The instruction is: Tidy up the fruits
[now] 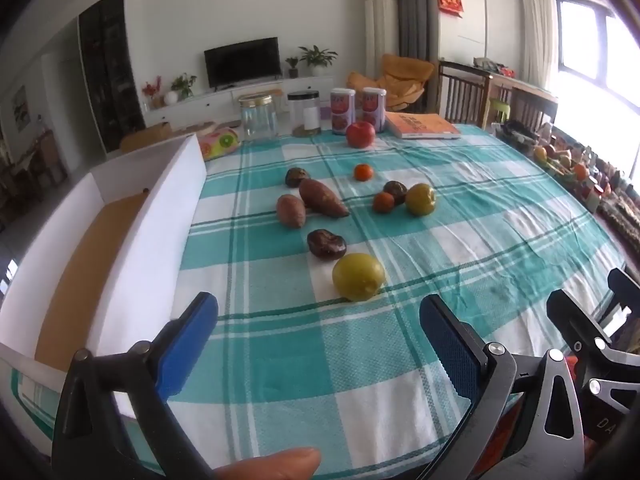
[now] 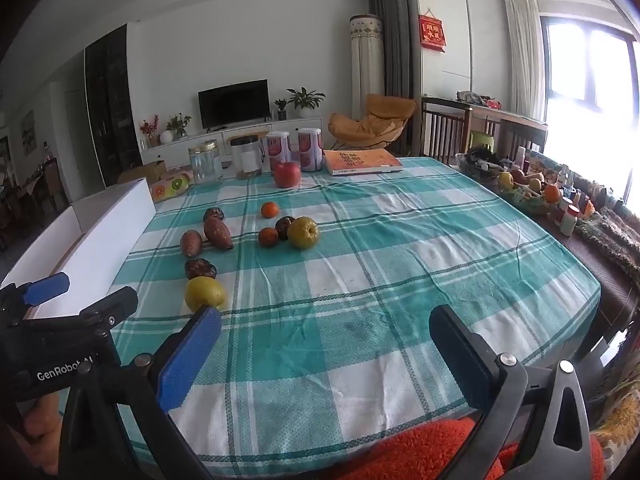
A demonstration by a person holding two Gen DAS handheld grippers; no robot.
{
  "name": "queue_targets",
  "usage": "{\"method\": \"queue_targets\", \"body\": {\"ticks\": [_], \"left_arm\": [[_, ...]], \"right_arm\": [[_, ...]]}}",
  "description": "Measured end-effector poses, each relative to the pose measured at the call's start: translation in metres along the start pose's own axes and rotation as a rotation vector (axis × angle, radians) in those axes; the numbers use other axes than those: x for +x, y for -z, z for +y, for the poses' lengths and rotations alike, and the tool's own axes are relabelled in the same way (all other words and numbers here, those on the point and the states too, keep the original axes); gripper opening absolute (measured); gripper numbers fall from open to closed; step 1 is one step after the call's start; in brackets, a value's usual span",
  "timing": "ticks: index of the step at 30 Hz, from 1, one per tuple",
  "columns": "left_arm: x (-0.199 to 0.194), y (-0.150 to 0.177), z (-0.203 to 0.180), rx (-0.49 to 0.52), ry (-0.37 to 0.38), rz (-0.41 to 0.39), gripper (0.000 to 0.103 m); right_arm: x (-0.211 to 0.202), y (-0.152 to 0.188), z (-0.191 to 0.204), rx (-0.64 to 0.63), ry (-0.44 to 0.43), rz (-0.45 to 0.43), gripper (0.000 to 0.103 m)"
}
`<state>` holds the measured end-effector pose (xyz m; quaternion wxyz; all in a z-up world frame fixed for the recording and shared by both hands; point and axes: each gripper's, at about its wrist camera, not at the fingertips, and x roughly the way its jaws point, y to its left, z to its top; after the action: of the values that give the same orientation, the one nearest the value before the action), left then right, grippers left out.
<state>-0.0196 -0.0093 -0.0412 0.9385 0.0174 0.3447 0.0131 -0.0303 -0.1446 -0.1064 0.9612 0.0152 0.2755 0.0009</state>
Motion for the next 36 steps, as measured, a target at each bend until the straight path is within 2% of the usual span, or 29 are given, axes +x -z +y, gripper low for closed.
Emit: {"method": "queue_targets", "body": {"ticks": [5,11,36], "left_arm": [[-0.006,-0.004,-0.009,-0.019,0.001,-0.025,0.102],[-0.010,-0.005,-0.016,-0.013,-0.012,-0.052,0.102],[0.003,0.001,-0.009,-0.010,-0.034,-0.011,0.102]], "right_arm": [[0.000,0.005,-0.003,-0.029,-0.014,-0.011,0.103],[-0.005,0.000,-0.021,0.016,-0.009,-0.039,0.103],[0.004,0.010,-0.015,0.000,-0.024,-0.015,0.103]]}}
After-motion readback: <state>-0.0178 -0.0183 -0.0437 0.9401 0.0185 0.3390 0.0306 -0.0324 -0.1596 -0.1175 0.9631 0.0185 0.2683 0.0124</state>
